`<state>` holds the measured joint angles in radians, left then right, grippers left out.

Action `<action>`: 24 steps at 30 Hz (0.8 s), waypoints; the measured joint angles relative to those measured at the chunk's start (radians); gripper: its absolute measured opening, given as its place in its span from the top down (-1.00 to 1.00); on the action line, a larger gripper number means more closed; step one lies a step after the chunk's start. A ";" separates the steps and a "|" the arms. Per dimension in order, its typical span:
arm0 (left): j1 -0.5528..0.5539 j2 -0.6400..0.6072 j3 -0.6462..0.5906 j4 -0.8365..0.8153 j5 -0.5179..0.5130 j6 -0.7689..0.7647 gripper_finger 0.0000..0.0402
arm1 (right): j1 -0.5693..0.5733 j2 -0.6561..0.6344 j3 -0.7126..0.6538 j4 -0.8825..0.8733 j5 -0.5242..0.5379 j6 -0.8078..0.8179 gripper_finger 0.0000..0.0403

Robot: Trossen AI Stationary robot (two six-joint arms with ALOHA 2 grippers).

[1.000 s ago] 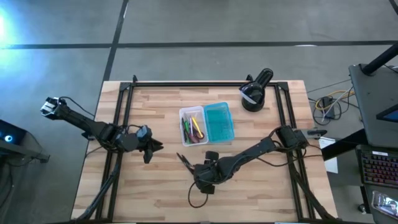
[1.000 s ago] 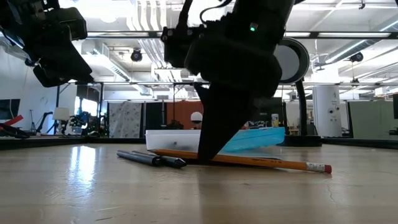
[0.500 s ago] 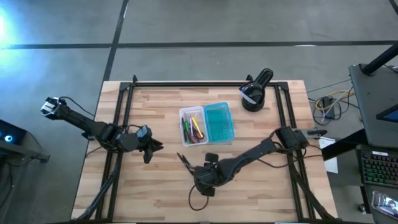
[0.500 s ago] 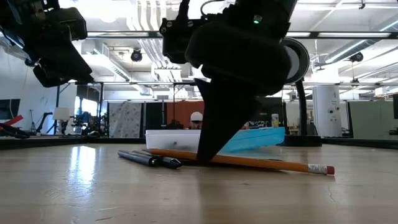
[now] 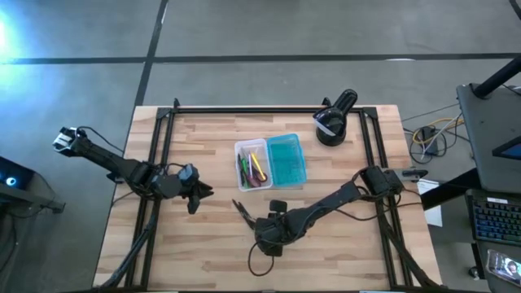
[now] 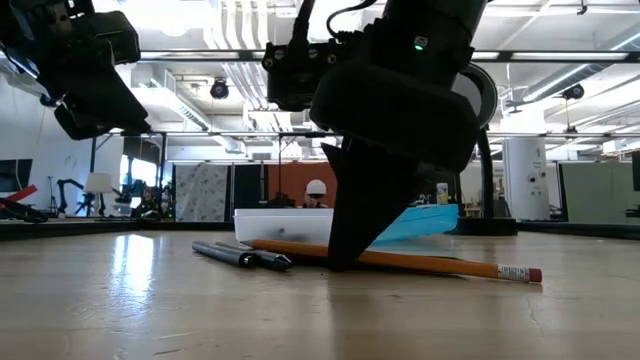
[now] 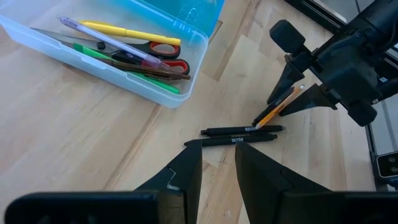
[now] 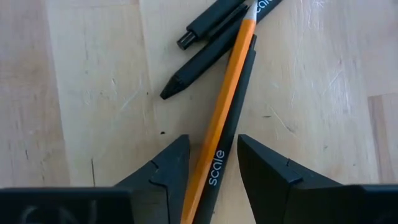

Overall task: Pick & place school supplies into a supply box
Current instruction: Put the orange pencil into the blue supply box

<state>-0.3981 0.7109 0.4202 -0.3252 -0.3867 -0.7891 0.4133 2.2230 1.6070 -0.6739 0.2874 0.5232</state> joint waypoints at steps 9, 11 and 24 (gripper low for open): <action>0.000 0.000 0.000 -0.001 0.000 0.000 0.60 | -0.002 -0.017 0.007 -0.050 0.000 0.000 0.63; 0.000 0.000 0.000 -0.001 0.000 0.001 0.60 | -0.008 -0.020 0.015 -0.066 0.003 0.006 0.70; 0.000 0.000 0.000 -0.006 0.000 0.001 0.60 | -0.078 -0.053 0.137 -0.138 0.022 0.156 0.92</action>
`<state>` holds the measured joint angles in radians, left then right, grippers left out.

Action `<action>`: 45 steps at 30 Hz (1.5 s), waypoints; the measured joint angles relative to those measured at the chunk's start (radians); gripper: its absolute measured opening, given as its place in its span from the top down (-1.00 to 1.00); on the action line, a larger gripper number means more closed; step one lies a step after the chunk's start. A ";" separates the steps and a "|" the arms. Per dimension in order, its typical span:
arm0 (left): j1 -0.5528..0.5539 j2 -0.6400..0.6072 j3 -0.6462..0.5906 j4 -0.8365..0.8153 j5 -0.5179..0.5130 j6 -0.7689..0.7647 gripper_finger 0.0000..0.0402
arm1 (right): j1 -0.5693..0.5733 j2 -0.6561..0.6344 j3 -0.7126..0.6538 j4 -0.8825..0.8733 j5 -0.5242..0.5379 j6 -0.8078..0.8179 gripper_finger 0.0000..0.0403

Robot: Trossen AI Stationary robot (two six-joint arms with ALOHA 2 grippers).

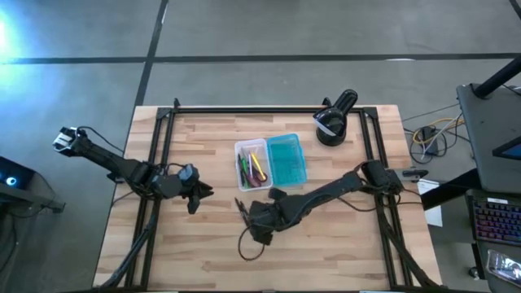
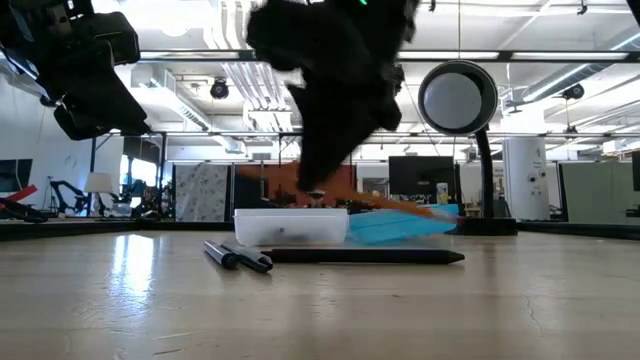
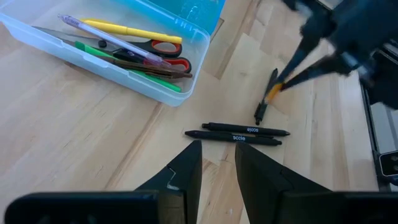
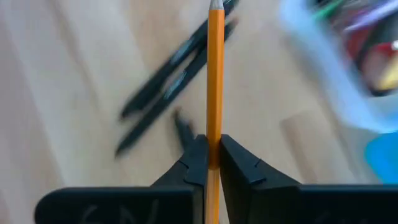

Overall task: Pick & place school supplies into a supply box
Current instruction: Put the orange pencil into the blue supply box, then put the black pen into the blue supply box

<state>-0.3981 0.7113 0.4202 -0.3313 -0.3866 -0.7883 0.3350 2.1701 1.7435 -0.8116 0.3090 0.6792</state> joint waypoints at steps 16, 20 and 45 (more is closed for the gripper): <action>0.000 0.000 0.000 0.002 0.000 -0.005 0.60 | -0.377 -0.055 0.002 0.169 0.082 0.277 0.93; 0.000 0.000 0.000 0.002 0.000 -0.031 0.60 | -0.436 -0.012 0.000 0.165 0.011 0.204 0.93; 0.000 0.000 0.000 0.001 0.000 -0.026 0.60 | -0.240 -0.077 0.005 0.077 -0.098 -0.265 0.07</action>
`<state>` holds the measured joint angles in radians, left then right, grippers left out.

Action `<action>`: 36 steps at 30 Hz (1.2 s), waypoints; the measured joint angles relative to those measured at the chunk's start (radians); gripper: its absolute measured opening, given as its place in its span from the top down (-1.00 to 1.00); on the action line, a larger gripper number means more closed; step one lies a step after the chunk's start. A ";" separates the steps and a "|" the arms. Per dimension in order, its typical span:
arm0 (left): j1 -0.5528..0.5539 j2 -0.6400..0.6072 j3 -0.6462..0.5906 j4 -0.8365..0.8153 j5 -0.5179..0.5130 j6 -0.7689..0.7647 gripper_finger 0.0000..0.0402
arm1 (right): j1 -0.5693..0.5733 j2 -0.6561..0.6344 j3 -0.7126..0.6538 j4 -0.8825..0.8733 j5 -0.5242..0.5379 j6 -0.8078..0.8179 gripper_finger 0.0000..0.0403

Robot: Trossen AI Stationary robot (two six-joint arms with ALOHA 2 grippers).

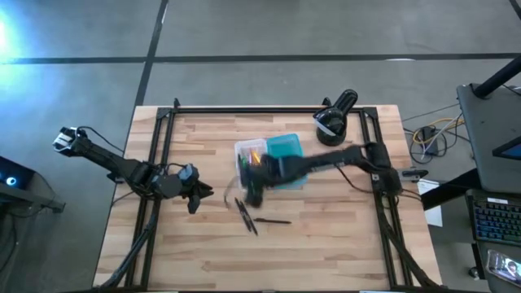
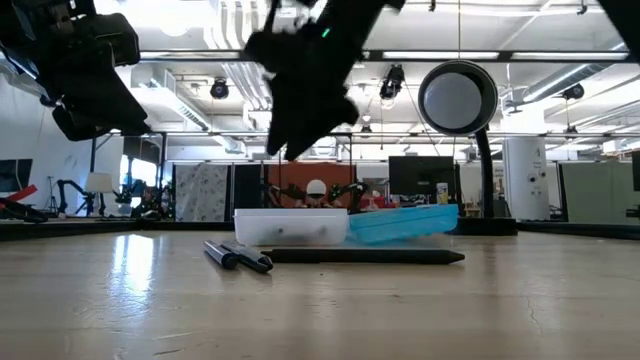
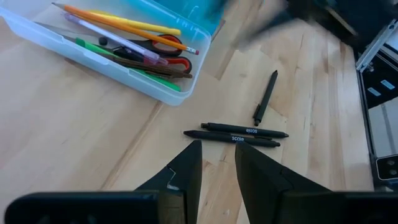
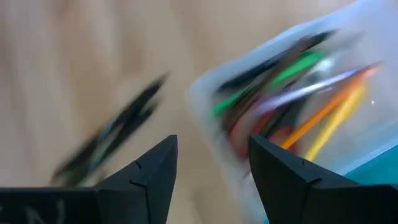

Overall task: Pick & place school supplies into a supply box
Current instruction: Put the black pen into the blue supply box

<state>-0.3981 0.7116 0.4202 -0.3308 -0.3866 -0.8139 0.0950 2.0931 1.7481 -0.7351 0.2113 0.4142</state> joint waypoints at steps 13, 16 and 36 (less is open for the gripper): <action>0.000 0.000 0.000 0.001 0.000 0.073 0.60 | 0.297 0.080 -0.003 -0.125 -0.007 0.140 0.05; 0.000 0.000 0.000 0.001 0.000 0.073 0.60 | 0.283 0.099 -0.003 -0.123 0.000 0.162 0.03; 0.000 0.000 0.000 0.000 0.000 0.023 0.60 | 0.166 0.209 -0.017 -0.121 -0.175 -0.011 0.43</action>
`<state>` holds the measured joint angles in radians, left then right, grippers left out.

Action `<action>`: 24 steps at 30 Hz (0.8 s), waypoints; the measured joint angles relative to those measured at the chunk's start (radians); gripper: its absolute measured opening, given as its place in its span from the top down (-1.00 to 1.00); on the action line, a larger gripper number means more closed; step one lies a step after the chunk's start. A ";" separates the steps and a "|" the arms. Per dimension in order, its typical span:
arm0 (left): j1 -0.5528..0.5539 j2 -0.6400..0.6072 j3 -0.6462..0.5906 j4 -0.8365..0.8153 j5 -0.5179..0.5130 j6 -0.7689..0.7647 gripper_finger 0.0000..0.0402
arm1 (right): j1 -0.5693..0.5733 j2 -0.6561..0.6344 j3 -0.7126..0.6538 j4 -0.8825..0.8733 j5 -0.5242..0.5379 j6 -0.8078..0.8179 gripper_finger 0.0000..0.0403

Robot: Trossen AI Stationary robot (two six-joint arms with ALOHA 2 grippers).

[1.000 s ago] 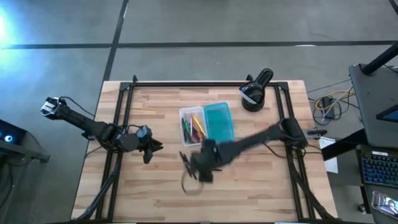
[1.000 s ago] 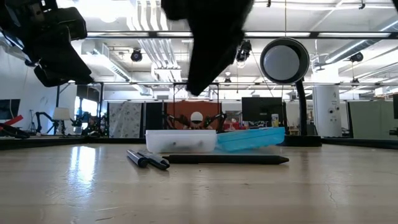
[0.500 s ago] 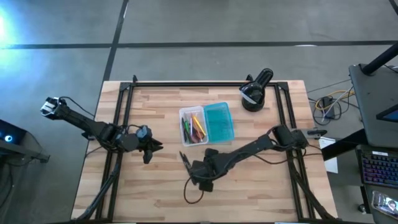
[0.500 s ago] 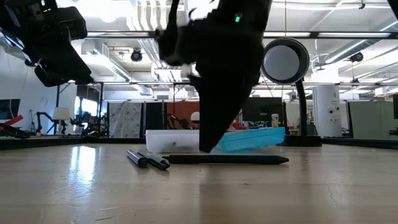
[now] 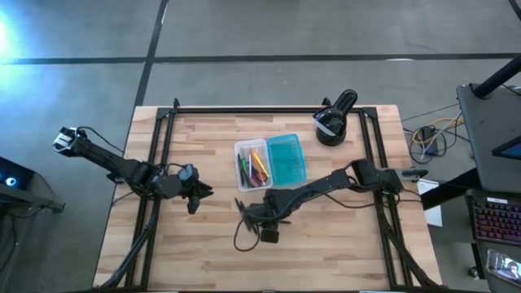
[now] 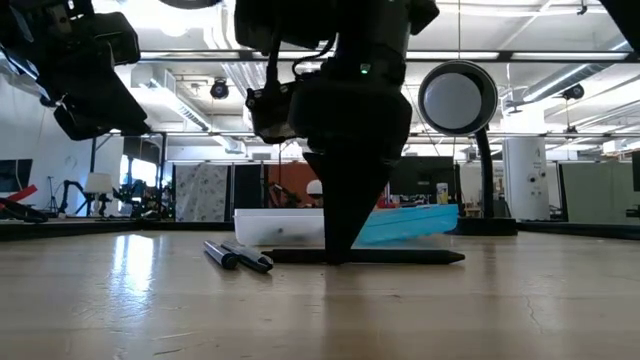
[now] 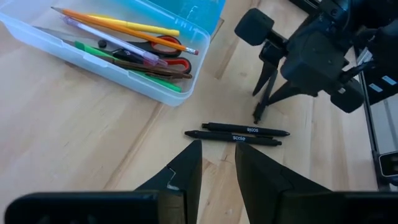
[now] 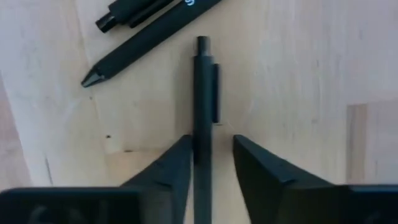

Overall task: Pick & place school supplies into a supply box
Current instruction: Put the black pen into the blue supply box

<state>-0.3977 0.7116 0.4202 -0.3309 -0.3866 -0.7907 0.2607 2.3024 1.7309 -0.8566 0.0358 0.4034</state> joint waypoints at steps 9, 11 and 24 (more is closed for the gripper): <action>0.000 0.000 0.000 0.000 0.000 -0.016 0.60 | -0.009 -0.016 -0.013 -0.012 -0.056 0.030 0.90; 0.000 0.000 0.000 0.000 0.000 -0.015 0.60 | -0.010 -0.038 -0.011 -0.012 -0.075 0.084 0.91; 0.000 0.000 0.000 0.001 -0.026 0.008 0.60 | -0.201 -0.263 -0.044 0.160 0.222 0.635 0.93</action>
<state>-0.3979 0.7113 0.4202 -0.3302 -0.4129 -0.7830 0.0595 2.0392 1.6872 -0.6964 0.2582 1.0382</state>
